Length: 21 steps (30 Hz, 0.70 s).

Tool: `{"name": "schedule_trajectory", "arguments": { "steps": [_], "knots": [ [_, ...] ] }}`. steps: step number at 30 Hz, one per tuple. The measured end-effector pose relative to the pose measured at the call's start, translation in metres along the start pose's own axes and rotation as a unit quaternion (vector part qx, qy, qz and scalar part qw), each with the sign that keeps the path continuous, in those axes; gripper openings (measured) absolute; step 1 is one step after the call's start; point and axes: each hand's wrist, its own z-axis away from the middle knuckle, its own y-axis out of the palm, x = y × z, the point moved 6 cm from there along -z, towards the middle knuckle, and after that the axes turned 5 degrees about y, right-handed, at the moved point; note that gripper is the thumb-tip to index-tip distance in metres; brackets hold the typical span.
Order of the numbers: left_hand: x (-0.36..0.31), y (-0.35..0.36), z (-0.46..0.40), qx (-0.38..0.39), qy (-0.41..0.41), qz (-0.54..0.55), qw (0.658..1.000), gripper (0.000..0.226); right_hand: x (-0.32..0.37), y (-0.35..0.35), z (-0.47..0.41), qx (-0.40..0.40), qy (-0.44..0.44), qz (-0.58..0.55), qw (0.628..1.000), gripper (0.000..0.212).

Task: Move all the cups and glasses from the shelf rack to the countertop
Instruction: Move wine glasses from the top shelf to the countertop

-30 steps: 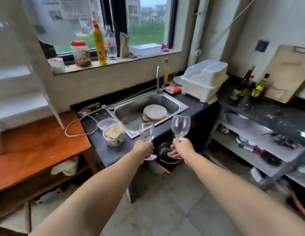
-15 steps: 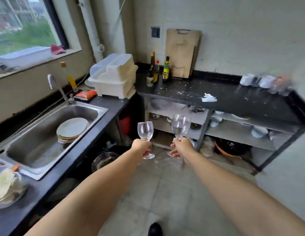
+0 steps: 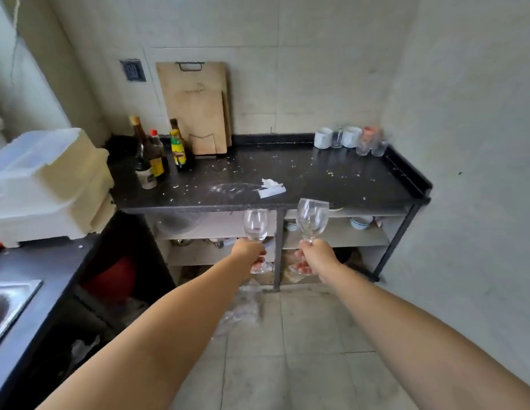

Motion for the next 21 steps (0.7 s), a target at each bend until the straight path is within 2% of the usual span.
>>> {"name": "schedule_trajectory", "arguments": {
  "steps": [5, 8, 11, 14, 19, 21],
  "knots": [
    [-0.028, 0.071, -0.044, 0.045, -0.007, -0.042, 0.998, 0.022, 0.009, -0.060, -0.051, -0.038, 0.021, -0.014, 0.999, 0.020],
    [-0.048, 0.126, -0.076, 0.062, -0.004, -0.044, 0.997, 0.003, 0.018, -0.103, -0.094, -0.063, 0.024, -0.018, 0.998, 0.015],
    [-0.070, 0.177, -0.106, 0.071, -0.011, -0.017, 0.997, 0.005, 0.027, -0.143, -0.142, -0.066, 0.029, -0.023, 0.997, 0.013],
    [-0.089, 0.219, -0.129, 0.064, -0.020, 0.002, 0.998, 0.019, 0.037, -0.180, -0.179, -0.063, 0.033, -0.028, 0.997, 0.013],
    [-0.116, 0.269, -0.171, 0.051, -0.031, 0.016, 0.998, 0.014, 0.062, -0.228, -0.231, -0.055, 0.036, -0.016, 0.998, 0.014],
    [-0.124, 0.281, -0.186, 0.054, -0.034, 0.009, 0.998, 0.019, 0.069, -0.239, -0.249, -0.051, 0.038, -0.009, 0.998, 0.018]
  ]
}}
